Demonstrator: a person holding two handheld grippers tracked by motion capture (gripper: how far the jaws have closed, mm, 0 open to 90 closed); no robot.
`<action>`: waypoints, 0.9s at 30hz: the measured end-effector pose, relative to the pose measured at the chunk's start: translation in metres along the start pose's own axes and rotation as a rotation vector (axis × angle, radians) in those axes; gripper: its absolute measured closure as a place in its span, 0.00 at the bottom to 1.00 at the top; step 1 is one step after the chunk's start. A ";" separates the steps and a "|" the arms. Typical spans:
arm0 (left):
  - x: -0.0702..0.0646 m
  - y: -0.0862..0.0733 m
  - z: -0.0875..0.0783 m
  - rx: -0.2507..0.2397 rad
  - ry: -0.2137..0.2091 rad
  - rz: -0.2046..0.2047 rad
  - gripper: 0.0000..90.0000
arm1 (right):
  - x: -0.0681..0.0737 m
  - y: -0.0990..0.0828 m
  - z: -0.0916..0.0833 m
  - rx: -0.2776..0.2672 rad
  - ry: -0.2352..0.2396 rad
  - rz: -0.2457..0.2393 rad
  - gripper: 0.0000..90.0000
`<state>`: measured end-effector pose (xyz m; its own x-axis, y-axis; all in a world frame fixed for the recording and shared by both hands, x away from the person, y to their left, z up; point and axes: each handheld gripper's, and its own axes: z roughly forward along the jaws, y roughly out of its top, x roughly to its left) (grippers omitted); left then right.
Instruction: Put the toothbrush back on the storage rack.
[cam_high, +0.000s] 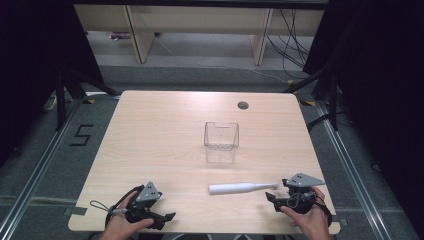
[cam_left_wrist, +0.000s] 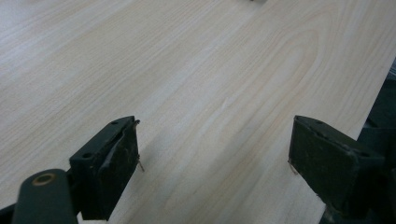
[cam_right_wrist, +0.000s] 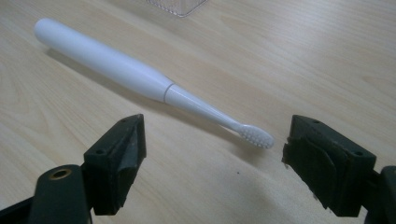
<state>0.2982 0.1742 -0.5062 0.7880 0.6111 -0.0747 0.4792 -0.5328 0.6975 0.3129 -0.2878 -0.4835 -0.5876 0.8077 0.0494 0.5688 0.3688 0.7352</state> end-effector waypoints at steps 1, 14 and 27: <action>0.000 0.000 0.000 0.000 0.000 0.000 0.17 | 0.000 0.000 0.000 0.000 0.000 0.000 0.23; 0.000 0.000 0.001 -0.011 -0.011 -0.024 0.17 | 0.003 0.004 0.002 -0.010 0.006 -0.007 0.22; 0.001 -0.001 0.000 -0.001 -0.006 -0.016 0.17 | 0.010 0.013 0.008 -0.011 0.016 -0.031 0.26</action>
<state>0.2989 0.1755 -0.5069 0.7823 0.6163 -0.0900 0.4915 -0.5220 0.6971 0.3189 -0.2714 -0.4789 -0.6140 0.7885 0.0372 0.5439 0.3884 0.7439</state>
